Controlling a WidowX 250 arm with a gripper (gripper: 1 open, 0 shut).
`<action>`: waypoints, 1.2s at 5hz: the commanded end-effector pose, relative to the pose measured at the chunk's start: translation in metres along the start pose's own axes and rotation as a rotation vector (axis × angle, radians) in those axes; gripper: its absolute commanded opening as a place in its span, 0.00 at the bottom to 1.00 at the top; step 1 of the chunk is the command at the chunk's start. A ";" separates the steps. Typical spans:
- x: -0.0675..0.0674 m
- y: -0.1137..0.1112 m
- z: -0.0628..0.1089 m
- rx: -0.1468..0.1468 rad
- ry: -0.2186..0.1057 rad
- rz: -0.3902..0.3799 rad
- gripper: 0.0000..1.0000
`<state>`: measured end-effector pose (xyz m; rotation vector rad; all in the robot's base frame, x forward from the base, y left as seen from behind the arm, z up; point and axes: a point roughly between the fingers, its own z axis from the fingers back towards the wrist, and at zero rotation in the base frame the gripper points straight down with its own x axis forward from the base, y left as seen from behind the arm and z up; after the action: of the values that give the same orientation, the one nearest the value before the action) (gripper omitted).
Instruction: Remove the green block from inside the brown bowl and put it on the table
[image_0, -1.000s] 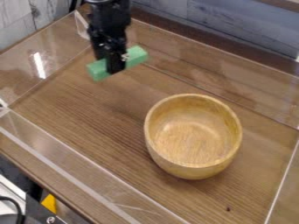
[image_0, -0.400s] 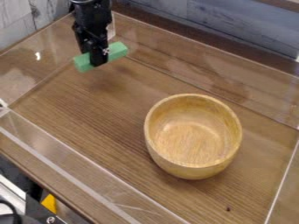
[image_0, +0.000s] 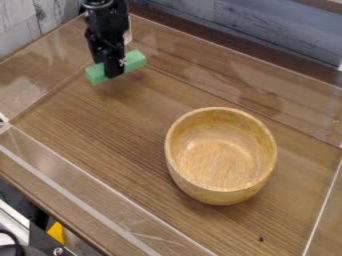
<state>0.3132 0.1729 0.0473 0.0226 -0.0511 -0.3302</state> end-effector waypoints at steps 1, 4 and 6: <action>0.003 0.002 0.003 0.041 -0.027 -0.022 0.00; -0.018 0.015 0.007 0.035 -0.036 -0.007 0.00; -0.023 0.020 0.004 0.036 -0.038 0.066 0.00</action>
<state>0.2940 0.1910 0.0324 0.0083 -0.0527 -0.2730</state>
